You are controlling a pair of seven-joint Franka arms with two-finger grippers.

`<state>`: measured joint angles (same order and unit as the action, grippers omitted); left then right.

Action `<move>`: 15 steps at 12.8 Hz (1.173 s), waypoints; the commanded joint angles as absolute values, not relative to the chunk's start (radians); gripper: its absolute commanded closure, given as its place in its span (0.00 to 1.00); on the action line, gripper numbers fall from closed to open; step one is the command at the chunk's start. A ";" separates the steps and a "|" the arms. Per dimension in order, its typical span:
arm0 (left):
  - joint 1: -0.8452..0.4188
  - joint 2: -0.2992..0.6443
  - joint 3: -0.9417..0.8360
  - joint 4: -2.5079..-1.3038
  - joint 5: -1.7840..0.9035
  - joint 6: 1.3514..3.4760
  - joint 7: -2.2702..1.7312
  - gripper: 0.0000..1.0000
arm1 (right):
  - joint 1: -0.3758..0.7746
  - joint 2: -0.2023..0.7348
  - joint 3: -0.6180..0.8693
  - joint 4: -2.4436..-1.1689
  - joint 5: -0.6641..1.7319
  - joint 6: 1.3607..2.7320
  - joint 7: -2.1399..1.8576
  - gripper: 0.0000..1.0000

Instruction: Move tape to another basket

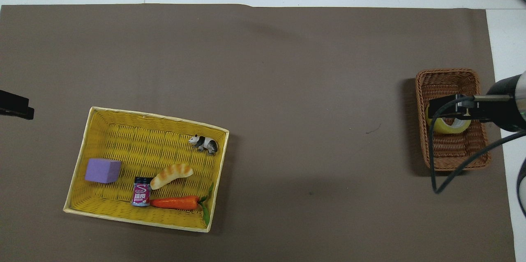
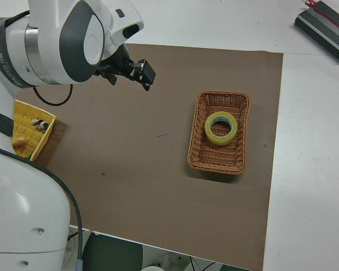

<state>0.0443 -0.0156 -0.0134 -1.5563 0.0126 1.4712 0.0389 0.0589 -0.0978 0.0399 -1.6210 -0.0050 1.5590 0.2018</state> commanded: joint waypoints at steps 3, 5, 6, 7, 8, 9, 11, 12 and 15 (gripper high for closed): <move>0.058 -0.021 -0.020 -1.549 0.005 1.459 0.052 0.00 | 0.032 -0.112 0.026 -1.629 -0.001 1.549 0.117 0.00; 0.058 -0.021 -0.020 -1.549 0.005 1.459 0.051 0.00 | 0.015 -0.107 0.023 -1.567 -0.044 1.481 0.086 0.00; 0.058 -0.021 -0.020 -1.549 0.005 1.459 0.051 0.00 | 0.015 -0.106 0.023 -1.542 -0.087 1.448 0.066 0.00; 0.058 -0.021 -0.020 -1.549 0.005 1.459 0.052 0.00 | 0.015 -0.107 0.025 -1.539 -0.104 1.430 0.048 0.00; 0.058 -0.021 -0.020 -1.549 0.005 1.459 0.051 0.00 | 0.015 -0.118 0.023 -1.554 -0.088 1.440 0.043 0.00; 0.058 -0.021 -0.020 -1.549 0.005 1.459 0.051 0.00 | 0.026 -0.124 0.028 -1.575 -0.087 1.443 0.051 0.00; 0.058 -0.021 -0.020 -1.549 0.005 1.459 0.052 0.00 | 0.032 -0.138 0.035 -1.604 -0.087 1.477 0.055 0.00; 0.058 -0.021 -0.020 -1.549 0.005 1.459 0.051 0.00 | 0.028 -0.140 0.035 -1.608 -0.087 1.477 0.054 0.00; 0.058 -0.021 -0.020 -1.549 0.005 1.459 0.051 0.00 | 0.020 -0.159 0.031 -1.638 -0.019 1.480 0.122 0.00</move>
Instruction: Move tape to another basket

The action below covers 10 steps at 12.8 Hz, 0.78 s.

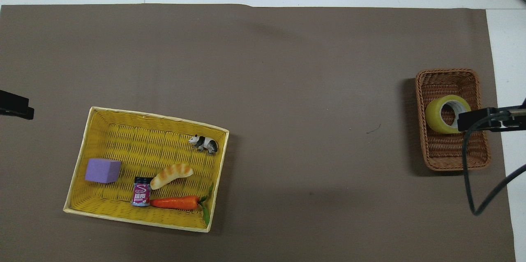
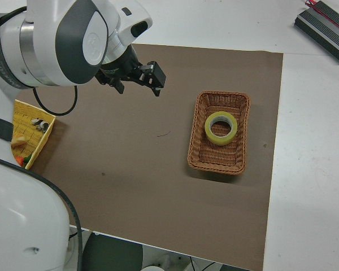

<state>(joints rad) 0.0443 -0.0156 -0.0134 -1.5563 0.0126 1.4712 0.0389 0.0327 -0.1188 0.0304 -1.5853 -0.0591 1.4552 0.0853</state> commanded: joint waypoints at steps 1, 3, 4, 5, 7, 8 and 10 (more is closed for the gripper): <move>0.058 -0.021 -0.020 -1.549 0.005 1.459 0.052 0.00 | 0.020 -0.160 0.031 -1.641 -0.017 1.480 0.126 0.00; 0.058 -0.021 -0.020 -1.549 0.005 1.459 0.051 0.00 | 0.018 -0.176 0.028 -1.667 -0.017 1.485 0.124 0.00; 0.058 -0.021 -0.020 -1.549 0.005 1.459 0.051 0.00 | 0.020 -0.189 0.028 -1.687 -0.017 1.494 0.129 0.00; 0.058 -0.021 -0.020 -1.549 0.005 1.459 0.051 0.00 | 0.029 -0.202 0.028 -1.706 -0.018 1.511 0.156 0.00; 0.058 -0.021 -0.020 -1.549 0.005 1.459 0.052 0.00 | 0.032 -0.199 0.034 -1.707 -0.024 1.519 0.184 0.00; 0.058 -0.021 -0.020 -1.549 0.005 1.459 0.051 0.00 | 0.026 -0.190 0.034 -1.697 -0.028 1.517 0.173 0.00; 0.058 -0.021 -0.020 -1.549 0.005 1.459 0.051 0.00 | 0.012 -0.146 0.023 -1.627 -0.009 1.494 0.160 0.00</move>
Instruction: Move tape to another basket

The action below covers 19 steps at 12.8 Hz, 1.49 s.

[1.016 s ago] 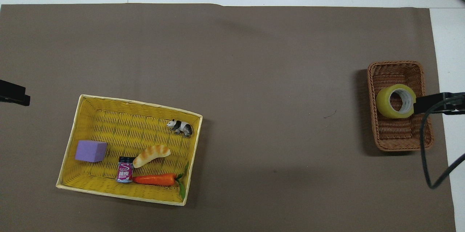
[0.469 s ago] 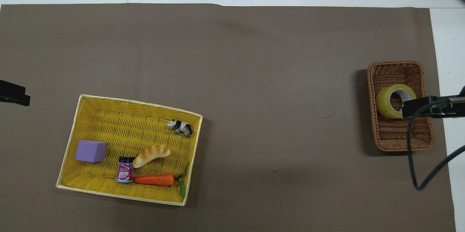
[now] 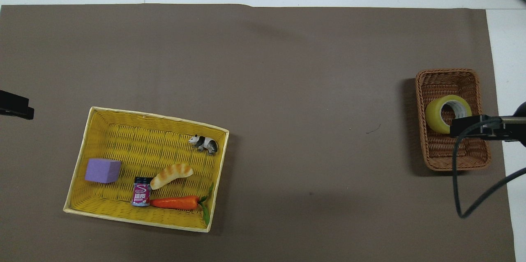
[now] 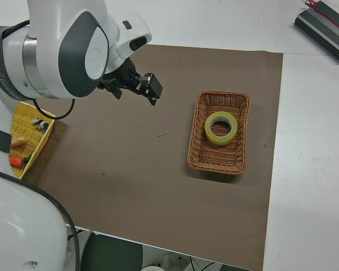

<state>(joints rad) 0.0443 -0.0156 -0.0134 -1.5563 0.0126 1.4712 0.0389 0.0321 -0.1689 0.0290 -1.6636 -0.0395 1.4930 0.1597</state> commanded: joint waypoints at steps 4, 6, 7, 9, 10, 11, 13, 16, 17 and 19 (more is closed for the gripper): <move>0.058 -0.021 -0.020 -1.549 0.005 1.459 0.051 0.00 | -0.023 -0.118 0.018 -1.586 0.023 1.468 0.141 0.00; 0.058 -0.021 -0.020 -1.549 0.005 1.459 0.051 0.00 | -0.023 -0.120 0.018 -1.592 0.023 1.471 0.095 0.00; 0.058 -0.021 -0.020 -1.549 0.005 1.459 0.052 0.00 | -0.023 -0.120 0.018 -1.592 0.023 1.471 0.095 0.00; 0.058 -0.021 -0.020 -1.549 0.005 1.459 0.052 0.00 | -0.025 -0.120 0.017 -1.592 0.011 1.473 0.083 0.00; 0.058 -0.021 -0.020 -1.549 0.005 1.459 0.051 0.00 | -0.031 -0.120 0.011 -1.592 0.017 1.473 0.056 0.00; 0.058 -0.021 -0.020 -1.549 0.005 1.459 0.051 0.00 | -0.047 -0.120 0.009 -1.592 0.020 1.474 0.055 0.00; 0.058 -0.021 -0.020 -1.549 0.005 1.459 0.051 0.00 | -0.051 -0.121 0.008 -1.595 0.015 1.479 0.048 0.00; 0.058 -0.021 -0.020 -1.549 0.005 1.459 0.051 0.00 | -0.051 -0.124 0.008 -1.606 0.009 1.470 0.023 0.00; 0.058 -0.021 -0.020 -1.549 0.005 1.459 0.051 0.00 | -0.049 -0.126 0.008 -1.609 0.002 1.471 0.021 0.00; 0.058 -0.021 -0.020 -1.549 0.005 1.459 0.052 0.00 | -0.051 -0.132 0.008 -1.624 0.000 1.479 0.018 0.00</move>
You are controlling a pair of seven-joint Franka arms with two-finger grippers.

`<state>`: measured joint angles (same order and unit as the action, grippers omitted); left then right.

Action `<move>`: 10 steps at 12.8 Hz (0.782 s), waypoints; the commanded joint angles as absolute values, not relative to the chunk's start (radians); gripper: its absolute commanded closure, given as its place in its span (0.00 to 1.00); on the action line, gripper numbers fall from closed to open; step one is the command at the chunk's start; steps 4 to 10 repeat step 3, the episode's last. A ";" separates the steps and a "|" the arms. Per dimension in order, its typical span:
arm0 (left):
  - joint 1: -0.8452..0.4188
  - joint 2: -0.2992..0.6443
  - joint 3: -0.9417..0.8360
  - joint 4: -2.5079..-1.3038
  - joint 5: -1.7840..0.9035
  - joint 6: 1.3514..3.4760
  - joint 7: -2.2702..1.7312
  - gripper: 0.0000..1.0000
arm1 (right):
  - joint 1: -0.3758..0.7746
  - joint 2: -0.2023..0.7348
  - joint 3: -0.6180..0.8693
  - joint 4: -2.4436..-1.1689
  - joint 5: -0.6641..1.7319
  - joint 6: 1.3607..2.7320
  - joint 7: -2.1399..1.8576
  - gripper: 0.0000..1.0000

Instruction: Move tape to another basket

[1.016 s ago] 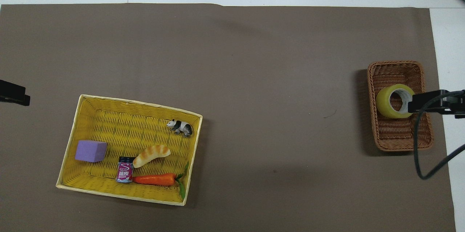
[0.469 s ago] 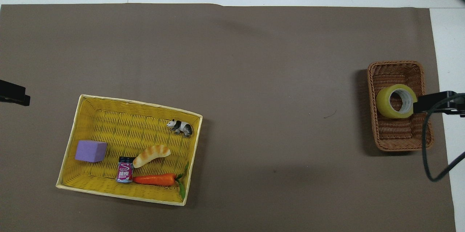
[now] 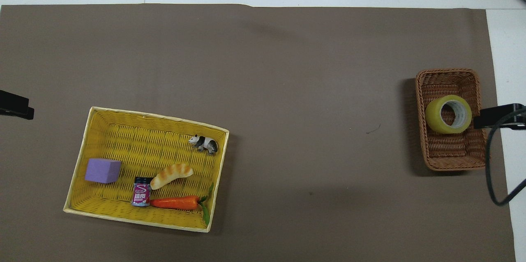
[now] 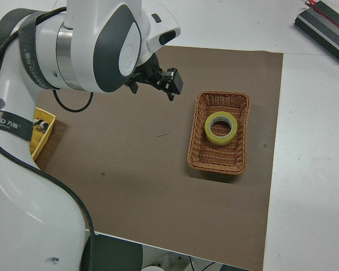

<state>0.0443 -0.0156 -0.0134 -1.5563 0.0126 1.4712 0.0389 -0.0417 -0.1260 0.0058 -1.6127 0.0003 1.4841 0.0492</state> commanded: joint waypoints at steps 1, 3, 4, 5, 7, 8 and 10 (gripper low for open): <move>0.058 -0.021 -0.020 -1.549 0.005 1.459 0.052 0.00 | -0.049 -0.133 0.008 -1.626 0.002 1.479 0.020 0.00; 0.058 -0.021 -0.020 -1.549 0.005 1.459 0.051 0.00 | -0.049 -0.137 0.008 -1.632 0.000 1.480 0.018 0.00; 0.058 -0.021 -0.020 -1.549 0.005 1.459 0.051 0.00 | -0.049 -0.137 0.008 -1.632 0.000 1.480 0.018 0.00; 0.058 -0.021 -0.020 -1.549 0.005 1.459 0.051 0.00 | -0.049 -0.137 0.008 -1.632 0.000 1.480 0.018 0.00; 0.058 -0.021 -0.020 -1.549 0.005 1.459 0.051 0.00 | -0.049 -0.137 0.008 -1.632 0.000 1.480 0.018 0.00; 0.058 -0.021 -0.020 -1.549 0.005 1.459 0.051 0.00 | -0.049 -0.137 0.008 -1.632 0.000 1.480 0.018 0.00; 0.058 -0.021 -0.020 -1.549 0.005 1.459 0.051 0.00 | -0.049 -0.137 0.008 -1.632 0.000 1.480 0.018 0.00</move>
